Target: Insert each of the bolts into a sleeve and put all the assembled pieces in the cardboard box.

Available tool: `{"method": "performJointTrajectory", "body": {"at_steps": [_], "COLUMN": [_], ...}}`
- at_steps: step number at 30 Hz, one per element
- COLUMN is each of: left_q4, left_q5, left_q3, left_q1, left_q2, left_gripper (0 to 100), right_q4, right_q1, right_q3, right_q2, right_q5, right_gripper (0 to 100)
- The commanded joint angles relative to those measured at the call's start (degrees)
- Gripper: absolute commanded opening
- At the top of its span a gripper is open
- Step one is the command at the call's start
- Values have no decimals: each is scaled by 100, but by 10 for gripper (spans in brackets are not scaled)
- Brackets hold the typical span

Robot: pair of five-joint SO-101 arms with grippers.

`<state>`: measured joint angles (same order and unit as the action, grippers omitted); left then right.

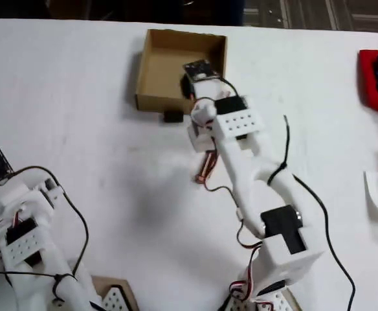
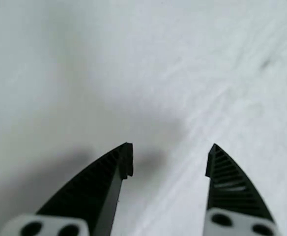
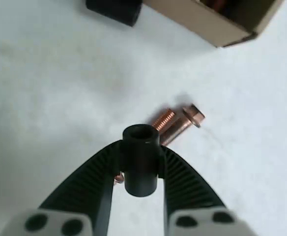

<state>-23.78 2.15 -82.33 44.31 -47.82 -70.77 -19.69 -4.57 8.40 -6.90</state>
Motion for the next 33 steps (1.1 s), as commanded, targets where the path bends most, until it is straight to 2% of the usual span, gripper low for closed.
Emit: {"method": "performJointTrajectory", "body": {"at_steps": [1, 6, 9, 11, 14, 18, 21, 23, 28, 33], "left_q4": [114, 79, -44, -273, -1090, -2532, -3218, -3481, -4281, -4985], "left_q5": [-53, -88, -932, -1459, -1855, -1881, -1899, -1916, -1890, -1881], "left_q3": [171, 189, 215, 356, 1077, 2633, 3723, 4391, 6193, 7662], "left_q1": [-44, -237, -949, -1662, -2629, -3789, -4536, -4791, -4932, -5292], "left_q2": [-9, 18, 18, 26, 26, 264, 1081, 1890, 4018, 5415], "left_gripper": [255, 255, 255, 255, 255, 255, 255, 255, 255, 255], "right_q4": [-119, 822, 1569, 1648, 1657, 1754, 1912, 2123, 2281, 2316], "right_q1": [400, 1200, 1560, 1780, 2237, 2642, 2826, 2897, 2914, 2914], "right_q3": [-404, -2374, -3437, -3736, -3789, -3895, -4158, -4413, -4598, -4580], "right_q2": [-1077, -2958, -3820, -4136, -4242, -4242, -4242, -4268, -4295, -4295], "right_q5": [-18, -343, -448, -448, -404, -229, 26, 132, 132, 167], "right_gripper": [20, 20, 20, 20, 20, 20, 20, 20, 20, 20]}}
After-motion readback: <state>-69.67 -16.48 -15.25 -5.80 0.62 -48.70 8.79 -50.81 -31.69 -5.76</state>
